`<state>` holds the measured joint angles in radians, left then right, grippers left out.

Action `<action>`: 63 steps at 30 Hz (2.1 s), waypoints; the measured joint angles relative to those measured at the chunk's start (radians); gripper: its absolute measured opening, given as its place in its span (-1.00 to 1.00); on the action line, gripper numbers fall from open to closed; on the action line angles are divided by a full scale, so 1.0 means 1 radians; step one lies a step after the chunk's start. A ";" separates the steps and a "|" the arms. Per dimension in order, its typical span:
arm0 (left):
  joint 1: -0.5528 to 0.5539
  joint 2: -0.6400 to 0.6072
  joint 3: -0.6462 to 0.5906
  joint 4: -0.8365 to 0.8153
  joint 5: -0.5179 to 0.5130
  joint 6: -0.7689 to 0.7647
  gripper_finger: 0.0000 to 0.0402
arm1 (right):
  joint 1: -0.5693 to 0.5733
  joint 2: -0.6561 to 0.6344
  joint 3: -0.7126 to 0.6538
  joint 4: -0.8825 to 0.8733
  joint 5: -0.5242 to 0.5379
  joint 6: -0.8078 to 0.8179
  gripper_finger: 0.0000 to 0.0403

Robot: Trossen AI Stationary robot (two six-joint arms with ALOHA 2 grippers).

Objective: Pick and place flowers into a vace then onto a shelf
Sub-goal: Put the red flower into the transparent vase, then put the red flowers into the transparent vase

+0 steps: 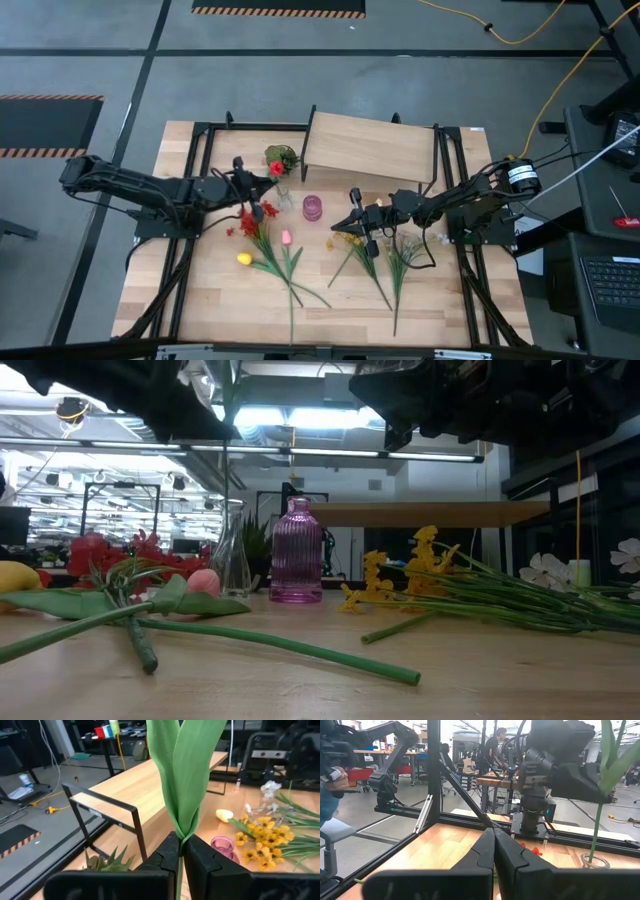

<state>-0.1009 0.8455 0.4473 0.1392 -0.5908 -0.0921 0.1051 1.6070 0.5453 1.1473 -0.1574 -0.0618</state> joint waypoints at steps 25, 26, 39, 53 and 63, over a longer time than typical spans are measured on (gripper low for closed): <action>0.000 -0.018 0.000 -0.001 -0.046 0.006 -0.29 | 0.000 0.000 0.000 0.000 0.000 0.001 -0.97; -0.001 -0.031 0.000 -0.001 -0.044 0.007 -0.27 | 0.000 0.000 0.000 0.000 0.000 0.001 -0.97; -0.062 -0.163 0.000 -0.047 -0.046 0.080 -0.20 | 0.000 0.000 0.000 -0.008 0.000 0.001 -0.97; -0.183 -0.196 0.000 -0.149 -0.042 0.033 -0.27 | -0.015 0.000 0.000 -0.008 0.000 -0.051 -0.97; -0.266 -0.160 0.000 -0.166 0.126 0.095 -0.37 | -0.077 0.000 0.068 -0.230 0.002 -0.029 -0.97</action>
<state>-0.3667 0.6856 0.4477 -0.0273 -0.4652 0.0030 0.0280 1.6073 0.6129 0.9171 -0.1552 -0.0912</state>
